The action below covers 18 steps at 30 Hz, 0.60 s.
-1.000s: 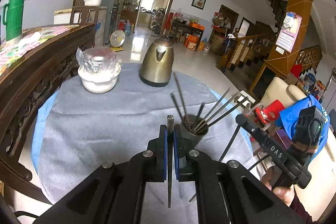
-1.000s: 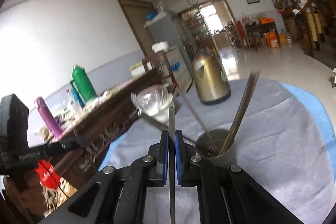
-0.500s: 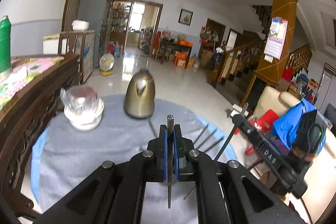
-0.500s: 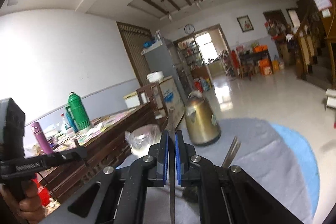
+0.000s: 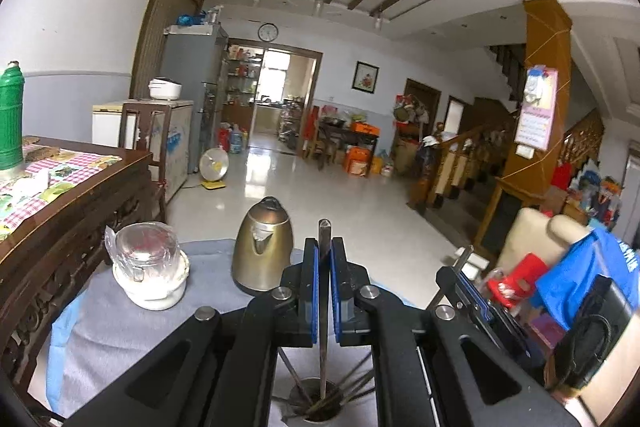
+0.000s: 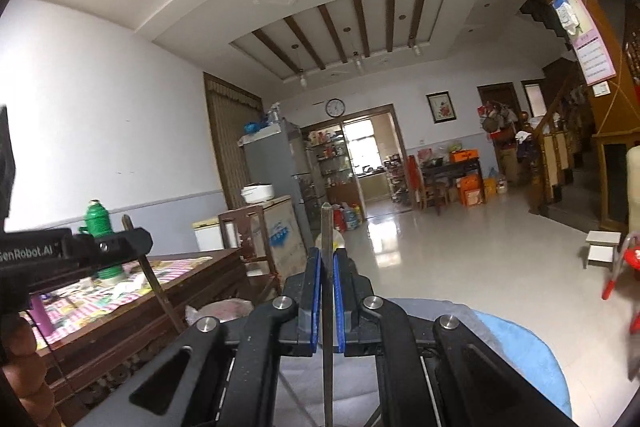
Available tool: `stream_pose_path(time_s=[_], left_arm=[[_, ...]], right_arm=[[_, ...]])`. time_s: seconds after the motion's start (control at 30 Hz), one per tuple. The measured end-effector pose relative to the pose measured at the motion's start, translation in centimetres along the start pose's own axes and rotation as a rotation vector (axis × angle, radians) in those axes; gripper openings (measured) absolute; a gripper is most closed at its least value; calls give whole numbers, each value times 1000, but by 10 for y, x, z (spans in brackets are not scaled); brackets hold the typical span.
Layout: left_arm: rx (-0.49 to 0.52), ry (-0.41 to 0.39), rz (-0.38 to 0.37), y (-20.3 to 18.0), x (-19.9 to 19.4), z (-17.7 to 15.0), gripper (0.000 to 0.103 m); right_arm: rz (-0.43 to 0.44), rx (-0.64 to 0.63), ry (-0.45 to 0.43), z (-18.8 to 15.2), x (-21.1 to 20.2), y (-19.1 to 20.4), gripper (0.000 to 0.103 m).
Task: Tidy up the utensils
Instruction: 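Lift both held dark rods up and over the grey cup, then open both grippers to drop the rods into the grey cup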
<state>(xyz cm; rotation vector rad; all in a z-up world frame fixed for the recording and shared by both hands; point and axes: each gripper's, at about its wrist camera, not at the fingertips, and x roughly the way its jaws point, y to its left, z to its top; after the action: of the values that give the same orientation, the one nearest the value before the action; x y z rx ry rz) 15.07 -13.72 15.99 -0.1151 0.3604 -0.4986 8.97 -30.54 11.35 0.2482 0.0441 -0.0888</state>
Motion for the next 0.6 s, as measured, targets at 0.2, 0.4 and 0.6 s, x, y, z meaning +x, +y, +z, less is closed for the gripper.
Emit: stream_pose_path(time_s=[0.2, 0.4, 0.6], left_arm=[[-27, 36, 71, 8, 30, -18, 6], [-26, 64, 135, 8, 48, -32, 6], [-15, 84, 162, 3, 57, -39, 6]], right_arm=[[-25, 34, 58, -27, 20, -7, 6], [-32, 56, 100, -47, 25, -13, 6], [-24, 55, 115, -49, 24, -15, 6]])
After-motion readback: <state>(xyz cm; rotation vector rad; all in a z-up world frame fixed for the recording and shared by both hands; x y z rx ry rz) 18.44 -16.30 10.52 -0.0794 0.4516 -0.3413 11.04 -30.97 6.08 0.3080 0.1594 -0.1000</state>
